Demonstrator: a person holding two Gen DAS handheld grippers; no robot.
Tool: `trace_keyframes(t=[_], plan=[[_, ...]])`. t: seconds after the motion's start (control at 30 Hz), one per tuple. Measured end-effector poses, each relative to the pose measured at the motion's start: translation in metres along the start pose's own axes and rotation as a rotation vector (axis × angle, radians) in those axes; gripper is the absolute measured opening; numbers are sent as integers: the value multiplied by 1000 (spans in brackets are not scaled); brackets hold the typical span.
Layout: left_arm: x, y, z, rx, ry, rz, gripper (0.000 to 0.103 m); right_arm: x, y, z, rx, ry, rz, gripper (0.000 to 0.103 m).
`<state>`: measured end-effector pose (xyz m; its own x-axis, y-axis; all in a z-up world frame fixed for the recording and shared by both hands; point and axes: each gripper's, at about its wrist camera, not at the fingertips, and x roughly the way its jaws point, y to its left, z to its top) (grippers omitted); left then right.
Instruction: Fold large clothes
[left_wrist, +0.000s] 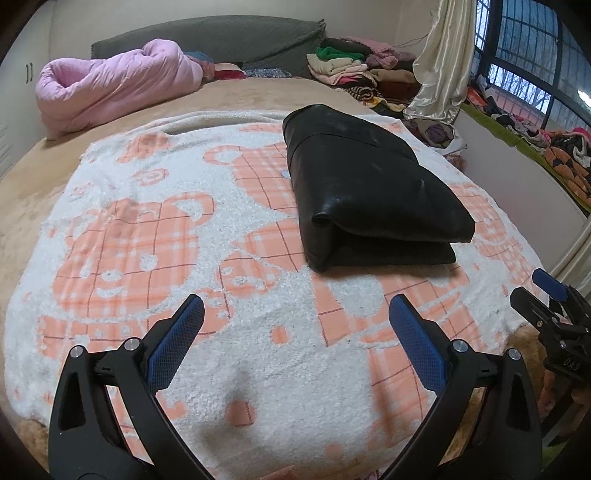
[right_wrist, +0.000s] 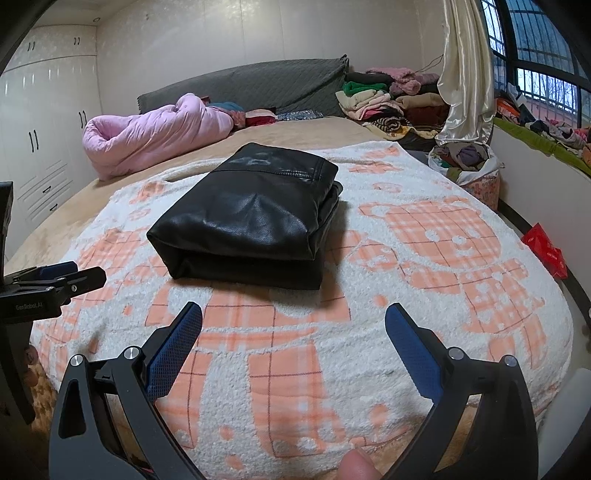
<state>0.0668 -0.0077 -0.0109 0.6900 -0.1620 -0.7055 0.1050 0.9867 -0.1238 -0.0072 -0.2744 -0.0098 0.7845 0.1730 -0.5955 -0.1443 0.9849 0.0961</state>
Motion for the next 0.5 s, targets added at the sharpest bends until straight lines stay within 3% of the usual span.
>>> trace_keyframes(t=[0.5], plan=[[-1, -2, -1, 6, 3, -1, 94, 0, 1, -1, -2, -1, 0, 99]])
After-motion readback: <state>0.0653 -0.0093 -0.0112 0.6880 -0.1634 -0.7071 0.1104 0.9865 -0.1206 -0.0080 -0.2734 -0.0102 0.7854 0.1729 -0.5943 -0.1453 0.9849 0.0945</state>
